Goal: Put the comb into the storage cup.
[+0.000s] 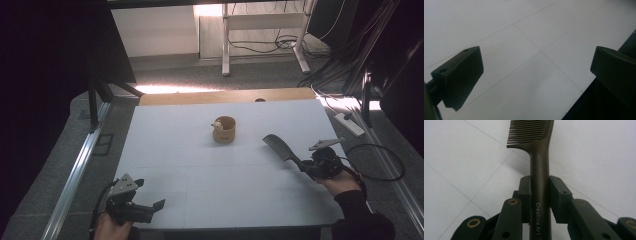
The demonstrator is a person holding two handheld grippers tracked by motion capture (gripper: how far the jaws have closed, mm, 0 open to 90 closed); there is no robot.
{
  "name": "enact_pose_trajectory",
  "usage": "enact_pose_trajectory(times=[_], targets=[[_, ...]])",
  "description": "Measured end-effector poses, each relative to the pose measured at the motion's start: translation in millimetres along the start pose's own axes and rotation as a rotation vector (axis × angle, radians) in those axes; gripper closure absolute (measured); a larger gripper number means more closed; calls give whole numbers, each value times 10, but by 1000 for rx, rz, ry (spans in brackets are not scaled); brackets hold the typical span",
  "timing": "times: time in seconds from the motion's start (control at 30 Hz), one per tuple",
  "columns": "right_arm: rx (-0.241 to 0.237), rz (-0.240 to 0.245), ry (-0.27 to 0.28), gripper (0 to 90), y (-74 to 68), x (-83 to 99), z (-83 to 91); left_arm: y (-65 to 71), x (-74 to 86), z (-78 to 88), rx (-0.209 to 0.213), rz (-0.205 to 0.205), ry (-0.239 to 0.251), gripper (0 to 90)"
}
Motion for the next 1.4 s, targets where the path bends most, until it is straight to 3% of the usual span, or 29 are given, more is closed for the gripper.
enact_pose_trajectory(times=[0.7,1.07,1.4], targets=[[-5,60,88,733,-187,53,212,140,-258,-208,89,-42,-4,0],[-15,100,141,733,-298,79,322,182,-485,-312,129,-67,26,0],[-31,151,185,732,-396,115,399,183,-726,-460,178,-87,23,0]])
Point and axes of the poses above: each handheld gripper's, and its own axes: z roughly backward along the jaws, x roughly out of its underside, y roughly to its right, the point moved 2 cm from there along -z, roughly forward along the jaws
